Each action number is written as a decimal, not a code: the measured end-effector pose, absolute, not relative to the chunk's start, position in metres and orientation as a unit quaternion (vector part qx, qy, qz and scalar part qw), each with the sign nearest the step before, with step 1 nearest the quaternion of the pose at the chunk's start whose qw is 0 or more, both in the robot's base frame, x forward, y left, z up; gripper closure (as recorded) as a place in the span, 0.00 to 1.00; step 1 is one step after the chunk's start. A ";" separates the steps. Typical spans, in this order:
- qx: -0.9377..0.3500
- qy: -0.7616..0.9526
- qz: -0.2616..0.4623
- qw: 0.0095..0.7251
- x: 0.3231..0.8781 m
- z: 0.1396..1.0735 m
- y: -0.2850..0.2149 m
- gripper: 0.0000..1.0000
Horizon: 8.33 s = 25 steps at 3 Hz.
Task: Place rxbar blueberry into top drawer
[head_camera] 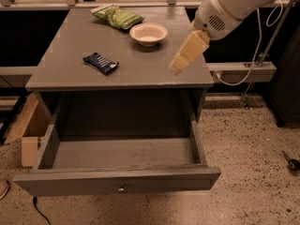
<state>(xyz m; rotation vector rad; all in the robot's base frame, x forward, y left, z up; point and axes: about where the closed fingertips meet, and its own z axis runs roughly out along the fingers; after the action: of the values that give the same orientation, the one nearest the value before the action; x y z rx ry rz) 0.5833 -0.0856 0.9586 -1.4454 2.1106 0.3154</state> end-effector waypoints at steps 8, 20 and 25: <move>-0.417 0.856 0.156 0.263 0.727 0.825 0.128 0.00; -0.519 0.704 0.333 0.352 0.575 0.879 0.084 1.00; -0.448 0.801 0.293 0.268 0.590 0.626 0.051 0.85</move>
Offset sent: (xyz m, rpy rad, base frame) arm 0.0533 0.0899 -0.0371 0.1390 0.0768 -0.0825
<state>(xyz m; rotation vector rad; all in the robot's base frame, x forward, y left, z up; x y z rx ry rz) 0.5897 0.0507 0.6258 -1.2094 2.1602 0.7895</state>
